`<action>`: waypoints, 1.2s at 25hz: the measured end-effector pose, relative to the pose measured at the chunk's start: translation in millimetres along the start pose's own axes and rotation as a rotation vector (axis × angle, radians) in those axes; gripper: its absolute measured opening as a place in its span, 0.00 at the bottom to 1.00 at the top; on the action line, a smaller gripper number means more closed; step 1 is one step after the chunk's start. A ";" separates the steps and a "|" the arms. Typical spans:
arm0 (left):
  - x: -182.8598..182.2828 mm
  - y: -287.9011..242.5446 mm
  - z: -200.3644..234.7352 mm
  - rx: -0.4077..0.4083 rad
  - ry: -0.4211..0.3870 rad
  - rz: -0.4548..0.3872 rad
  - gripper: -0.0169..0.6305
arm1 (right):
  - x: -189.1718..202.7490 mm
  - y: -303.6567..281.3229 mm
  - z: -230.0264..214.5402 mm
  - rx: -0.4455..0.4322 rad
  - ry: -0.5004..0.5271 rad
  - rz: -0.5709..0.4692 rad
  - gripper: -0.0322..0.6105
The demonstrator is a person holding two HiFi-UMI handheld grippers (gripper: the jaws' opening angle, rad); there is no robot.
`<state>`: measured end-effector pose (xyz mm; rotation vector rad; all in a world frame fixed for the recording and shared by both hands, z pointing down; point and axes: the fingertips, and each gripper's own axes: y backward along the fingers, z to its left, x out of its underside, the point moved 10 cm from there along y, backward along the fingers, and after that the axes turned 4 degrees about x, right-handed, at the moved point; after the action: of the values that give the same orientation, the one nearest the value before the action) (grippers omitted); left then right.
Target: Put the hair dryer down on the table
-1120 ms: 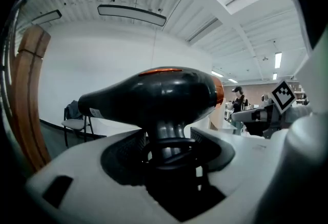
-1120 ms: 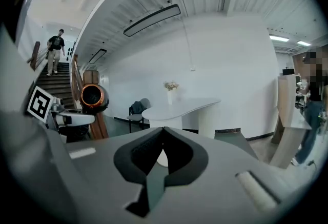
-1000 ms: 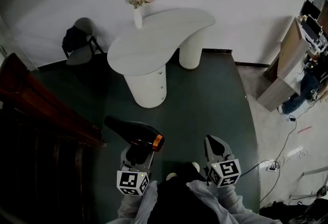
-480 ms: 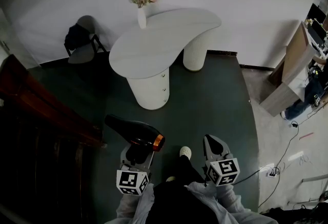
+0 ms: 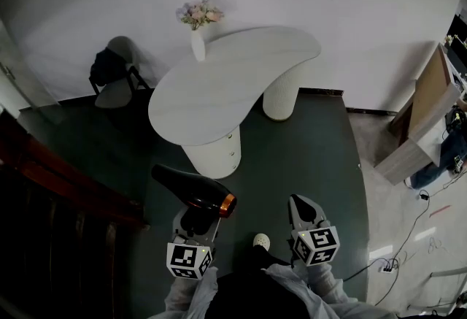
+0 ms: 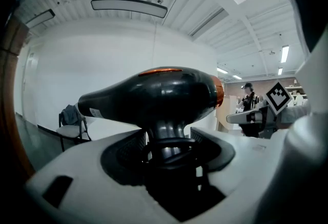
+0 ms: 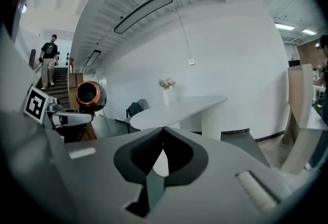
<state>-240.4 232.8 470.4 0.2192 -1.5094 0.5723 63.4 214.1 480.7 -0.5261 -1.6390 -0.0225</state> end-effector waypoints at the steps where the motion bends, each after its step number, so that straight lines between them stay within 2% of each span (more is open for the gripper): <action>1: -4.3 -13.9 2.3 -0.005 -0.002 -0.002 0.45 | -5.3 -11.5 -8.4 -0.008 0.003 0.002 0.06; 10: -27.4 -119.7 7.8 -0.037 -0.007 -0.044 0.45 | -44.0 -88.2 -83.7 -0.039 0.032 -0.027 0.06; 22: -36.9 -200.0 5.7 0.004 -0.027 0.011 0.45 | -48.0 -122.4 -144.4 -0.001 -0.042 -0.012 0.06; 30: -61.9 -294.2 36.1 0.027 -0.040 0.011 0.45 | -76.3 -195.7 -189.0 0.015 -0.056 -0.011 0.06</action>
<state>-127.6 -48.2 474.4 0.2449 -1.5433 0.6004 175.7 -44.8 493.2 -0.5096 -1.6953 -0.0036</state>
